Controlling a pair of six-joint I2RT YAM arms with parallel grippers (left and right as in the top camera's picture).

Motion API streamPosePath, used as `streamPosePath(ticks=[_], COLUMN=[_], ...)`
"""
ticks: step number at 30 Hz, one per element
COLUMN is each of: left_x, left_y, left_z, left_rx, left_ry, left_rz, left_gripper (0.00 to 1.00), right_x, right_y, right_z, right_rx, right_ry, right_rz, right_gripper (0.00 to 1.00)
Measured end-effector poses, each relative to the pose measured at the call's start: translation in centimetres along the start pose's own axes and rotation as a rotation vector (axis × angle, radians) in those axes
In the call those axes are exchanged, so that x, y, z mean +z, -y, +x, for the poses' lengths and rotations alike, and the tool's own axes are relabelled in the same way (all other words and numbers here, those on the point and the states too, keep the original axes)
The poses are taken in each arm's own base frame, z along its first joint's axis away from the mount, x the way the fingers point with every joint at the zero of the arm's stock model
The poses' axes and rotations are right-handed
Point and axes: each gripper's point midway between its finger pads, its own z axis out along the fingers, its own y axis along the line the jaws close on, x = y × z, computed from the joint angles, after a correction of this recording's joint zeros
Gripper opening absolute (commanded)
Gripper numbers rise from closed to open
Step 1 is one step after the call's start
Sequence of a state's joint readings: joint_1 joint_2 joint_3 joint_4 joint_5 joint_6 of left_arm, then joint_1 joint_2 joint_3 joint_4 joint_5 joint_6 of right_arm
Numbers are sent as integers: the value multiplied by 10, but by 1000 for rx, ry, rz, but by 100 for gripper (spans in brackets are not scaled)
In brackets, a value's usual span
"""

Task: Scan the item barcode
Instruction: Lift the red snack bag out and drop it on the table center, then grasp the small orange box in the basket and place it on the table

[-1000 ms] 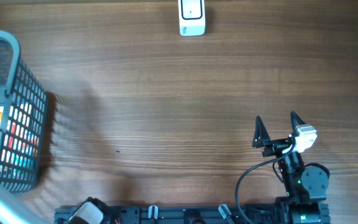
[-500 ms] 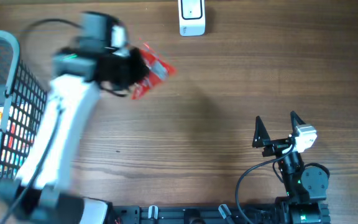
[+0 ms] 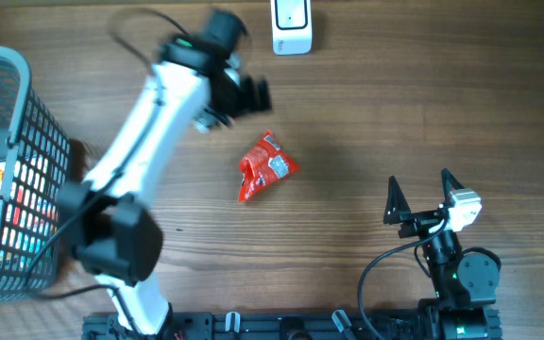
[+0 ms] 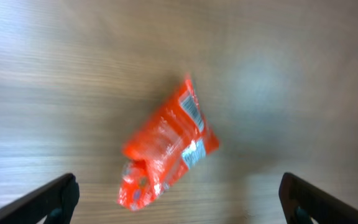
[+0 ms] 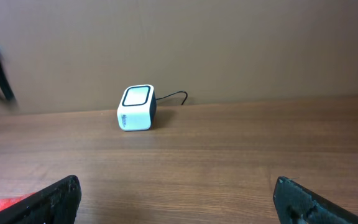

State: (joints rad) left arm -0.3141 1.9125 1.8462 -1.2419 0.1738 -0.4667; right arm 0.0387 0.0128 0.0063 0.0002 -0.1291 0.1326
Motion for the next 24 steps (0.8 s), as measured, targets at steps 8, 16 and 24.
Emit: streamPosePath(ticks=[8,16,24], left_x=[-280,-253,-102], left_y=[-196,-416,-460], left_z=[-48,16,53], left_rx=[-480,-1211,-1328], left_ry=[732,597,110], left_rz=[-159,-408,-428], left_gripper=[100,100,100], right_x=[0,0,0], right_y=[0,0,0], right_z=[0,0,0], right_rx=[0,0,0], right_ry=[0,0,0], right_rz=[0,0,0], right_gripper=[100,100,100])
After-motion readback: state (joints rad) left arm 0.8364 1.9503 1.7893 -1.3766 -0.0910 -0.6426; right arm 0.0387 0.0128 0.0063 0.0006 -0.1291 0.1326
